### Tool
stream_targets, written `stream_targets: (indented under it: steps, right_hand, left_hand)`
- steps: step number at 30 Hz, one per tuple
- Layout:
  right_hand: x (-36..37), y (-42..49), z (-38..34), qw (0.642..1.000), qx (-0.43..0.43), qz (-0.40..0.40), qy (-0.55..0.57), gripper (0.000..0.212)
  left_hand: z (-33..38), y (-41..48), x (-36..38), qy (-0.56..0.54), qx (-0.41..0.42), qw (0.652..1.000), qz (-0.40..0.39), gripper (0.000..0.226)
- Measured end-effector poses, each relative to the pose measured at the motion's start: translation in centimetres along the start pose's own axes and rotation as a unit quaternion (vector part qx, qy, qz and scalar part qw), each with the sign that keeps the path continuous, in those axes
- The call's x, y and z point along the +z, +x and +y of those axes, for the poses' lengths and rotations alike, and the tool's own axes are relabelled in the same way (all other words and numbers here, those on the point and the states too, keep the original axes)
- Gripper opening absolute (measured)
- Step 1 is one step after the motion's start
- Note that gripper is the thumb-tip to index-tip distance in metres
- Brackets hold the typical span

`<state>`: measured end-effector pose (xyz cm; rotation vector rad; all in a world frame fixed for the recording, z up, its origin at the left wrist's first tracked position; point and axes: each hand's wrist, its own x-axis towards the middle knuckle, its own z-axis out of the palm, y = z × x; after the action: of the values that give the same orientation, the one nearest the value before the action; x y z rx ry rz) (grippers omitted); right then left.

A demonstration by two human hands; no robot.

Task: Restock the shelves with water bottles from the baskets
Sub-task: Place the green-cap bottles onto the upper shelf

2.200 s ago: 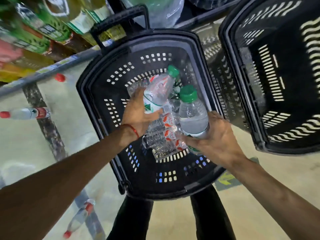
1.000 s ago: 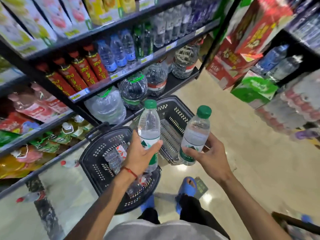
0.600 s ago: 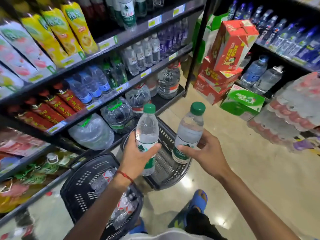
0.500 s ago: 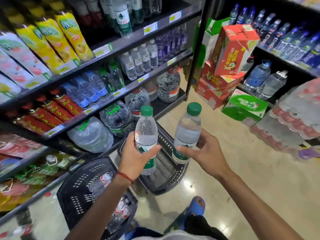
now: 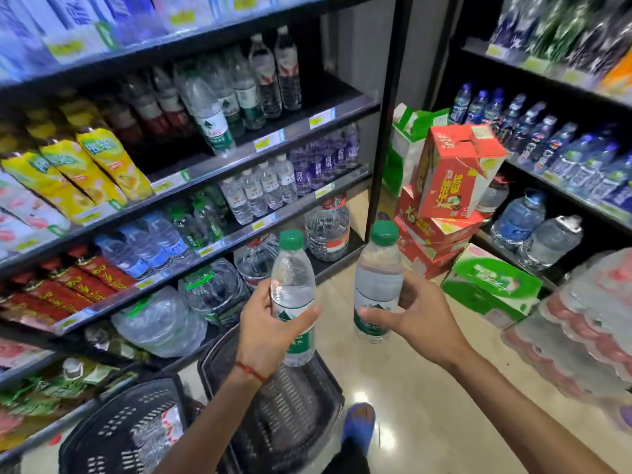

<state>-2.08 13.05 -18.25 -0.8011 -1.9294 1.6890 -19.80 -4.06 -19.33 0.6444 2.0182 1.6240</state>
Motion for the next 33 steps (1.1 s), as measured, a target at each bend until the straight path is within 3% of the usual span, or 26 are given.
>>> stream_targets:
  steps: [10,18,23,27,30,33]
  right_hand:
    - [-6.6,17.9,-2.6,0.996,-0.049,-0.06,-0.045,0.062]
    - [-8.5,31.3,-3.5,0.989,-0.079,-0.117,-0.041,0.058]
    - [-8.5,39.4,-3.3,0.977,-0.103,-0.18,-0.039,0.056]
    - [-8.9,45.7,-3.8,0.958,-0.114,-0.261,-0.044,0.054]
    - [-9.7,49.6,-4.1,0.946,-0.11,-0.302,-0.045,0.054]
    - [-9.9,52.9,-4.4,0.937,-0.116,-0.327,-0.042,0.054]
  left_hand:
    - [4.0,15.9,8.0,0.019,0.056,0.996,0.06,0.062]
    - [6.2,25.3,8.8,0.093,0.094,0.985,0.113,0.065]
    - [6.9,29.8,9.5,0.173,0.147,0.949,0.217,0.066]
    - [8.6,32.3,10.8,0.203,0.096,0.933,0.283,0.062]
    - [9.9,33.8,11.5,0.329,0.064,0.895,0.294,0.073]
    - [10.5,35.2,12.2,0.368,0.063,0.876,0.306,0.075]
